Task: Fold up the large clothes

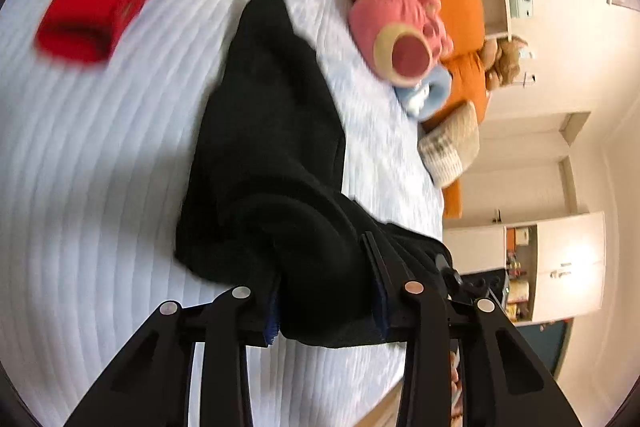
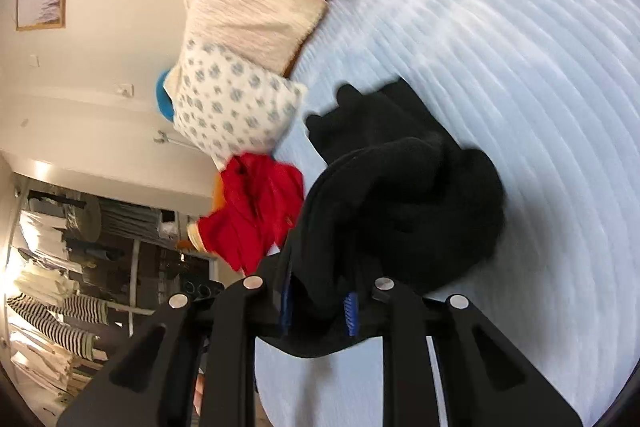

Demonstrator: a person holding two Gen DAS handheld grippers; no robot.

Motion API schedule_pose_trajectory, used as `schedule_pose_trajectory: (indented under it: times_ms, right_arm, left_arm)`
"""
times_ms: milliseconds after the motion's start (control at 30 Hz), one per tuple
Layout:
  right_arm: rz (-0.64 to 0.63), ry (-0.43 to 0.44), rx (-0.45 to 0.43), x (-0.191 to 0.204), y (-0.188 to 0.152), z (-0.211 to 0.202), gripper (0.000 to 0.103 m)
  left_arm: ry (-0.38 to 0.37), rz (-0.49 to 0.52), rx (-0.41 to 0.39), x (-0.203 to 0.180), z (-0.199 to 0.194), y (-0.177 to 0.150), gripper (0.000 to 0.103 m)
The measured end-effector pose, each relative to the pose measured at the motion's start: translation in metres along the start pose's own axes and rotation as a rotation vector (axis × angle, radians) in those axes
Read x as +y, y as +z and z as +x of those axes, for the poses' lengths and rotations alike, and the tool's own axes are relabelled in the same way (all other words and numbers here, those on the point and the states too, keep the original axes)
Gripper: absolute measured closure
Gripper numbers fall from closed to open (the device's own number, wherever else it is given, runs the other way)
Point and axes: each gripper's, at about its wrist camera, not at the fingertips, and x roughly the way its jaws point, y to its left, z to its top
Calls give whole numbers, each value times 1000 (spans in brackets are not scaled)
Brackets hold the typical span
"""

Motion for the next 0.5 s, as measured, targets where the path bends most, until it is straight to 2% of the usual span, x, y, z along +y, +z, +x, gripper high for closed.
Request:
schedule_pose_trajectory:
  times_ms: [133,167,300,367,433,500]
  right_arm:
    - [21,-1,-25,5,48,35,83]
    - [39,0,-33,3,60,45,83]
    - [79,-6,-58,-7,110,89,83]
    - [141,-5,-60,-22,131,113,82]
    - [186,-40,-70,-37,141,130,75]
    - [177,-106,-104,-44,146,140,56]
  left_arm:
    - [36,-22,-26,-8,16,67,64]
    - [39,-55,-31,-4,25,88,64]
    - [40,-120,-40,10,50,141,64]
    - [55,-134,-44,12,61,165,64]
    - [81,-153,-36,16,73,181,63]
    - [95,-144,-35,16,81,186,62]
